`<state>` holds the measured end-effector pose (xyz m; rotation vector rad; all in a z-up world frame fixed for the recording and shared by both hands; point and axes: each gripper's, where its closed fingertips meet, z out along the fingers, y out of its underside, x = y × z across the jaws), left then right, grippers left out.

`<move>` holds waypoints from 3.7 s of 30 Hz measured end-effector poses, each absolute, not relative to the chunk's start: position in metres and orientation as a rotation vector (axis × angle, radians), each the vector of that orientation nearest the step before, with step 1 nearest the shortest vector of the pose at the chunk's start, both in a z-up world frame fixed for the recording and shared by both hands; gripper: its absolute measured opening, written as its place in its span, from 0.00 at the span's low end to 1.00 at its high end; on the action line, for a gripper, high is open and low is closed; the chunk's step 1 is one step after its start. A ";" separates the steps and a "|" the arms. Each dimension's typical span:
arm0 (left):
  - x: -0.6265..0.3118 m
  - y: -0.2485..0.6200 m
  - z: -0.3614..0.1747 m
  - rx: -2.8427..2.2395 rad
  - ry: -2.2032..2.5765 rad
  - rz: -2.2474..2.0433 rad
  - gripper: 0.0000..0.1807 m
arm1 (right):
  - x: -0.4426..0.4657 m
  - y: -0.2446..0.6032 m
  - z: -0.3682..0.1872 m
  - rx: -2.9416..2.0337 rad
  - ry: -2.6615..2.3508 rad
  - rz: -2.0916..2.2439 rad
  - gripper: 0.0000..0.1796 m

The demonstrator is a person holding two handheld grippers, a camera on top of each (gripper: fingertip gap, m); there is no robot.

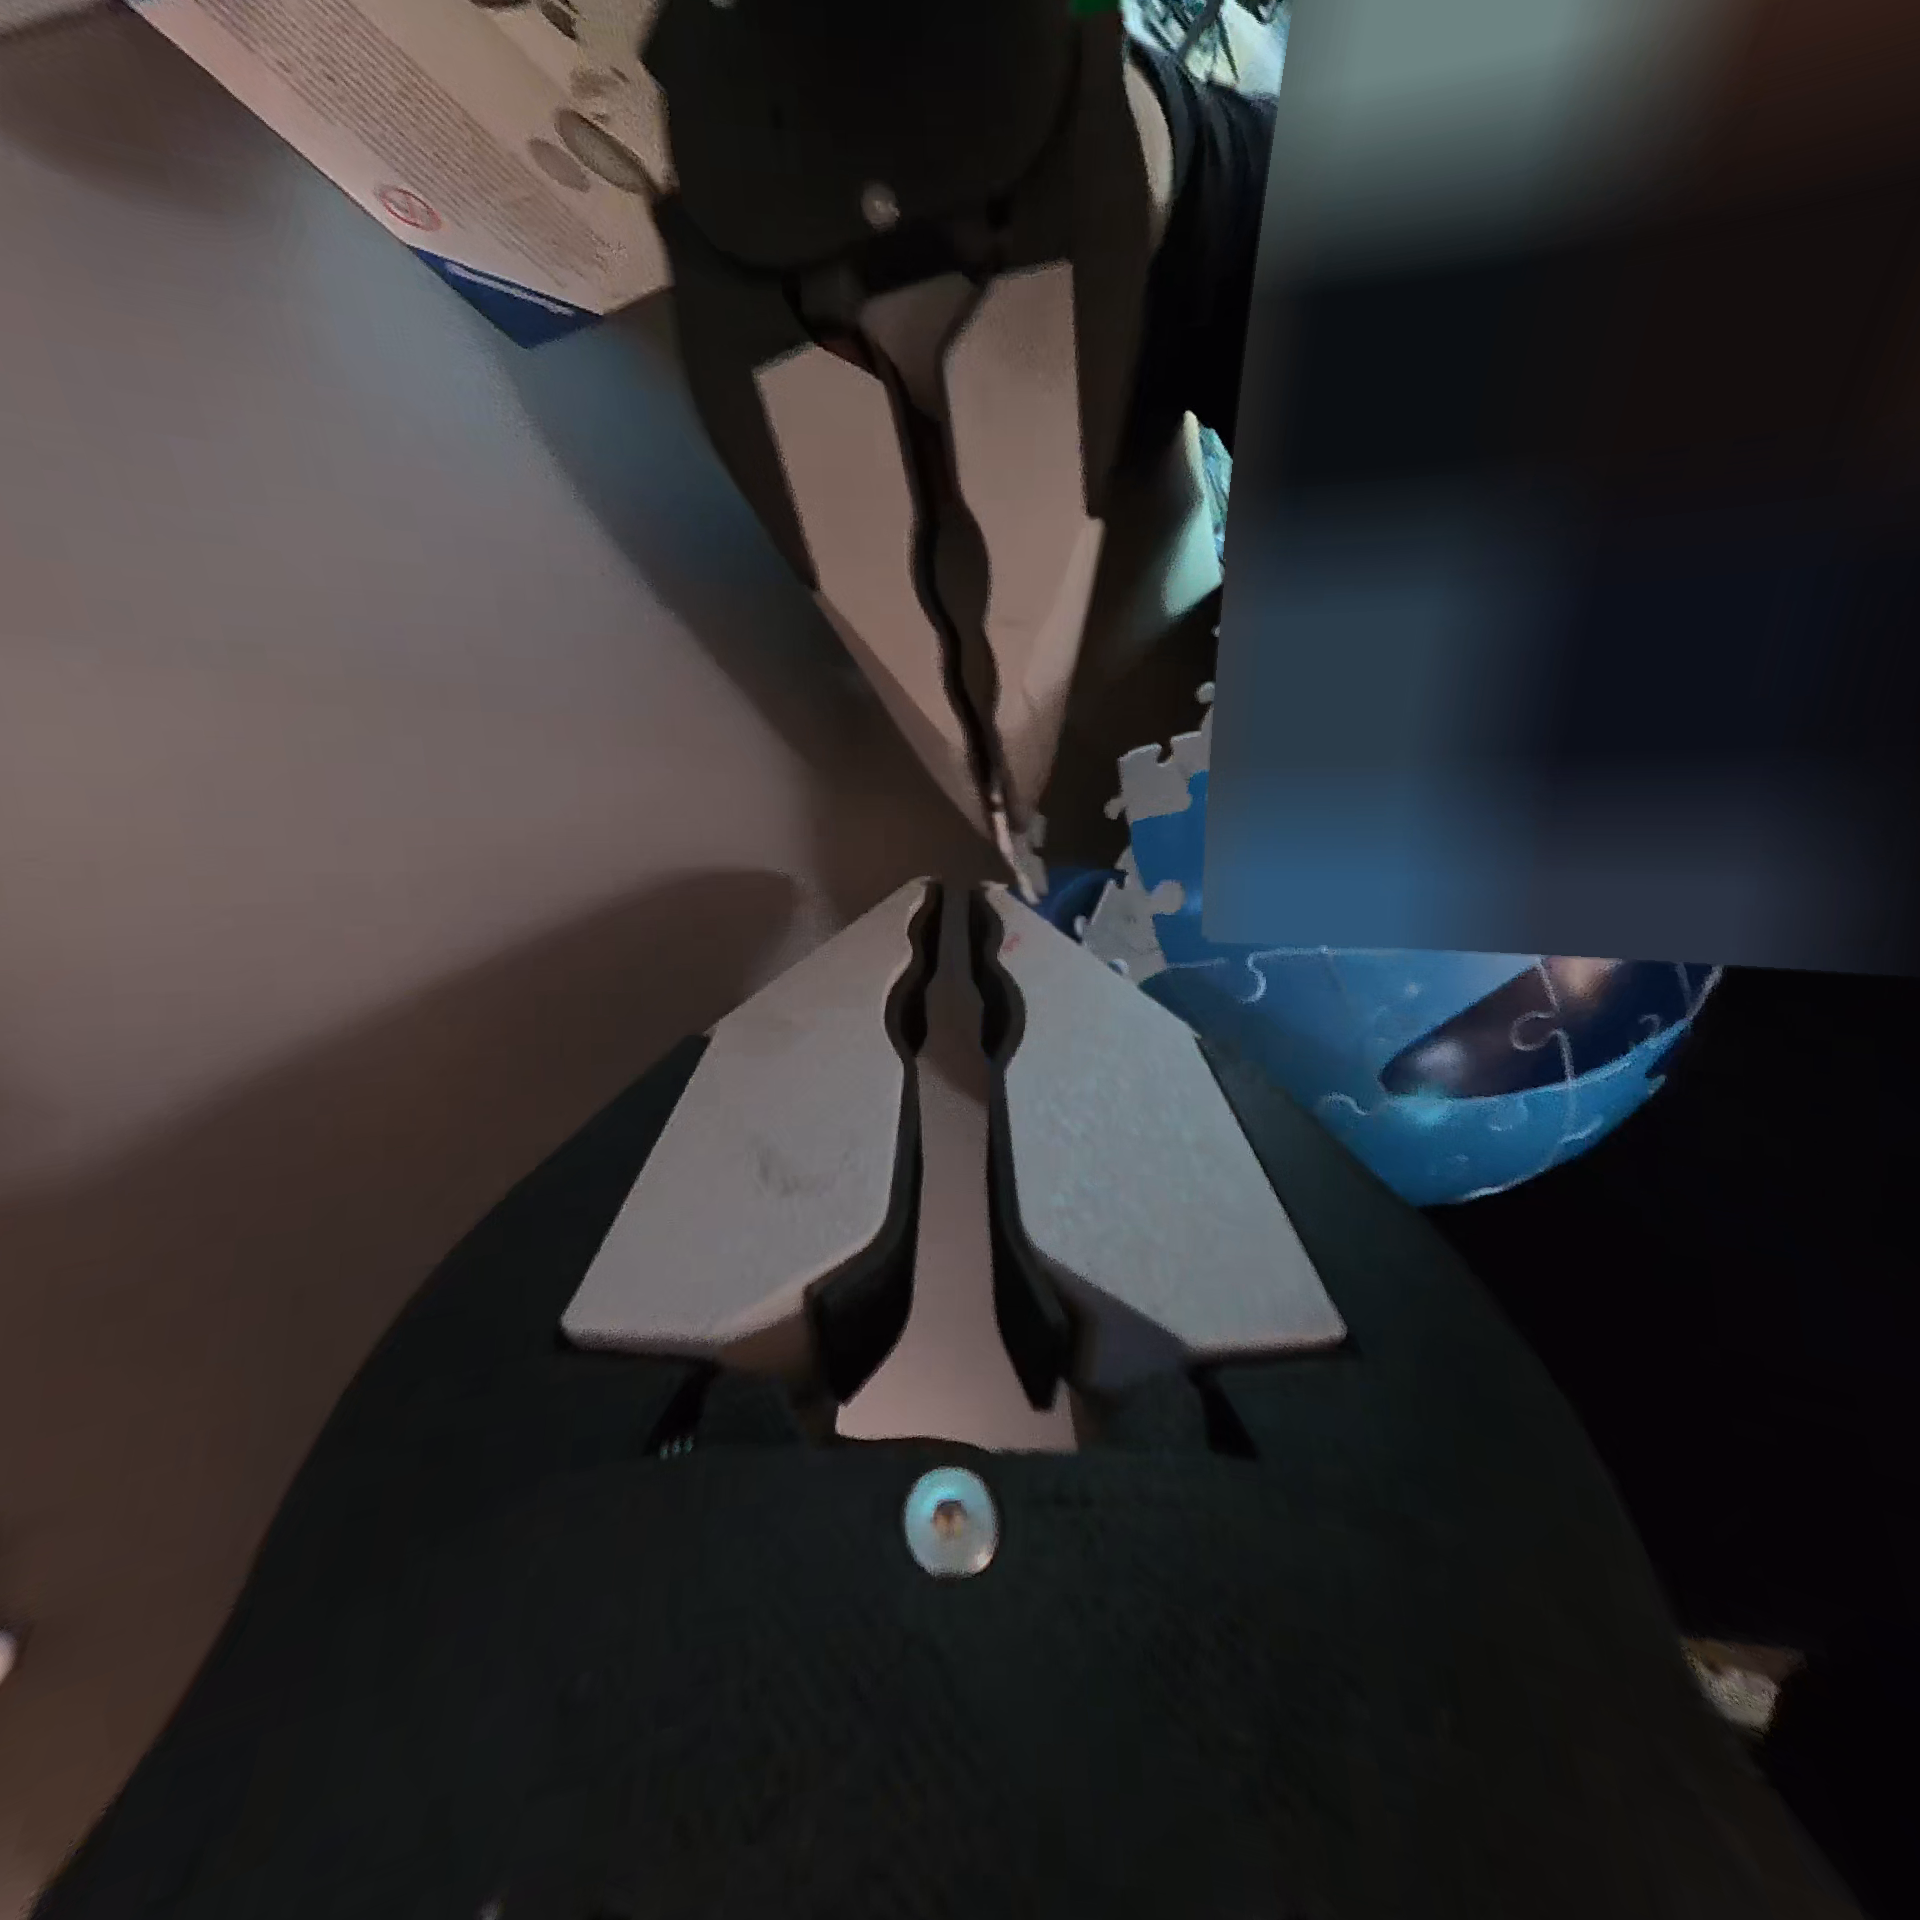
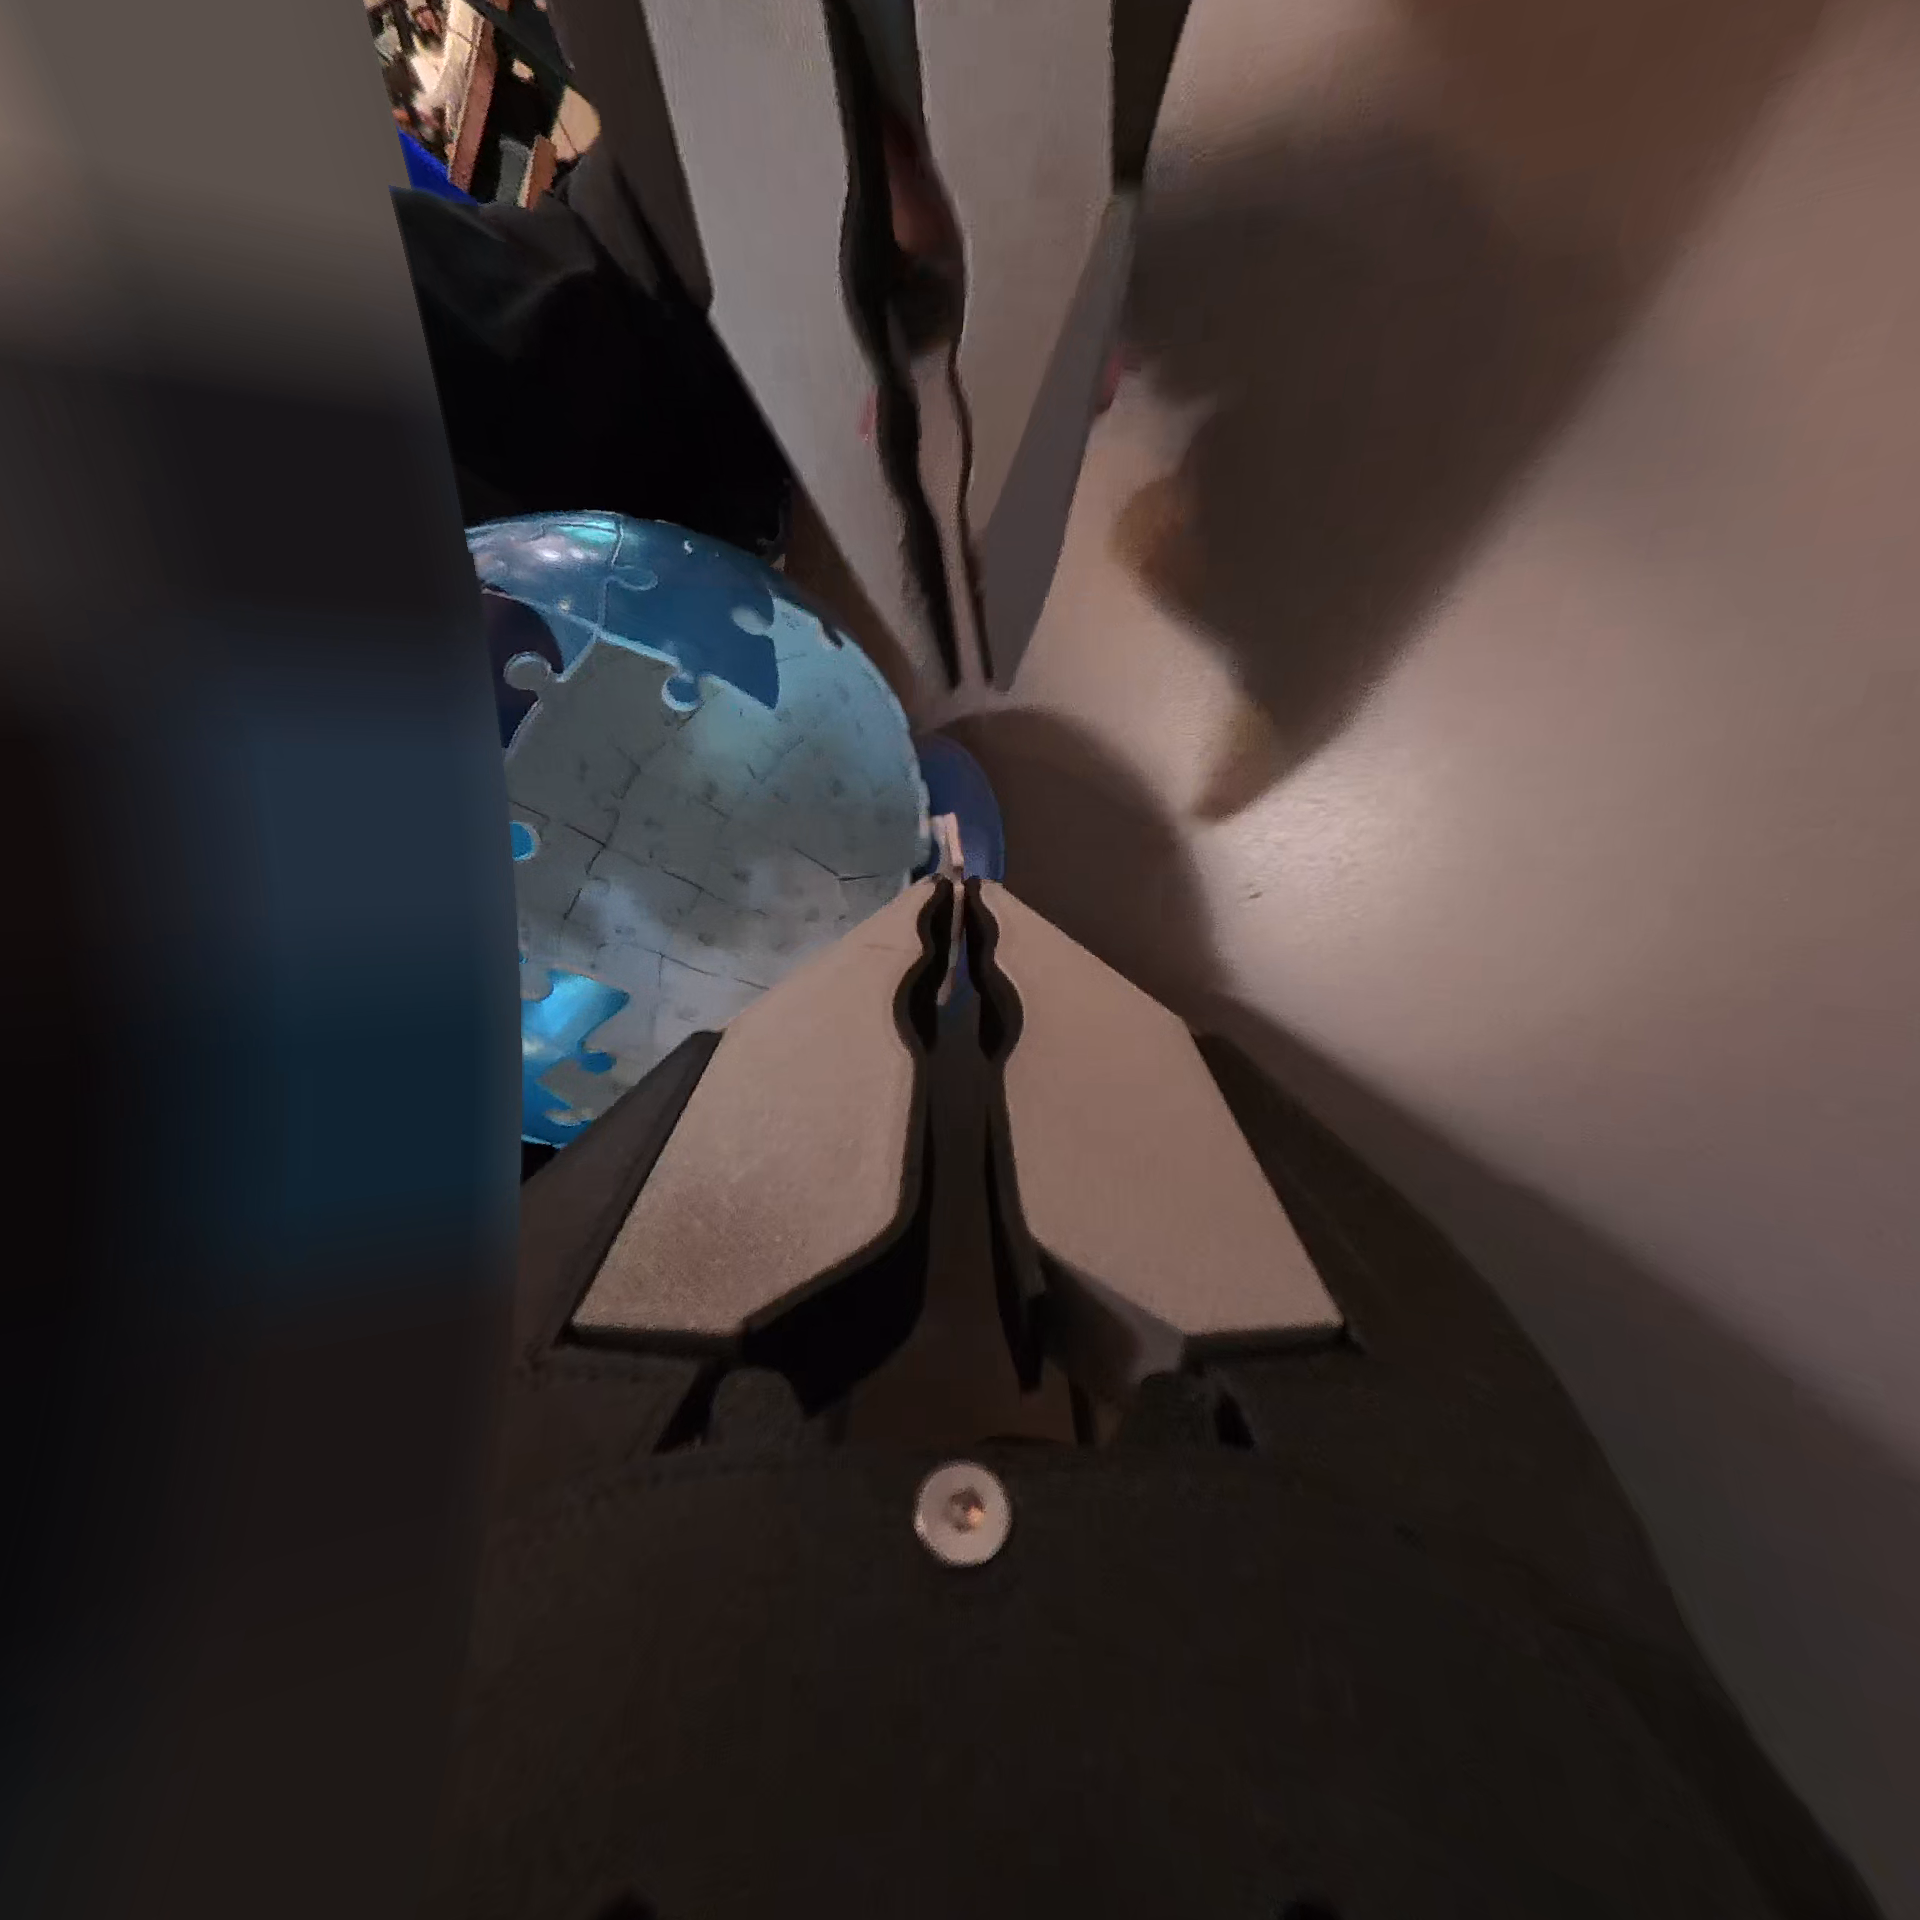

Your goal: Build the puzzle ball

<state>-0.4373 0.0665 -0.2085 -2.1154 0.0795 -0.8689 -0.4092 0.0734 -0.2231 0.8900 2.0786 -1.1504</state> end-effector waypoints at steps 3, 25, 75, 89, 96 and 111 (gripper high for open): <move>-0.445 0.066 -0.206 -2.102 0.055 -0.838 0.01 | -0.400 0.067 -0.222 0.874 2.078 -1.126 0.00; -0.422 0.077 -0.220 -2.201 0.160 -0.914 0.00 | -0.395 0.060 -0.229 0.999 2.069 -1.087 0.00; -0.404 0.063 -0.220 -2.429 0.356 -1.191 0.02 | -0.394 0.060 -0.232 1.026 2.176 -1.067 0.00; -0.400 0.059 -0.223 -2.500 0.415 -1.198 0.01 | -0.394 0.056 -0.233 1.041 2.162 -1.087 0.00; -0.404 0.053 -0.221 -2.507 0.382 -1.189 0.02 | -0.396 0.055 -0.233 1.041 2.156 -1.123 0.00; -0.401 0.050 -0.226 -2.522 0.376 -1.205 0.00 | -0.398 0.050 -0.232 1.047 2.131 -1.171 0.00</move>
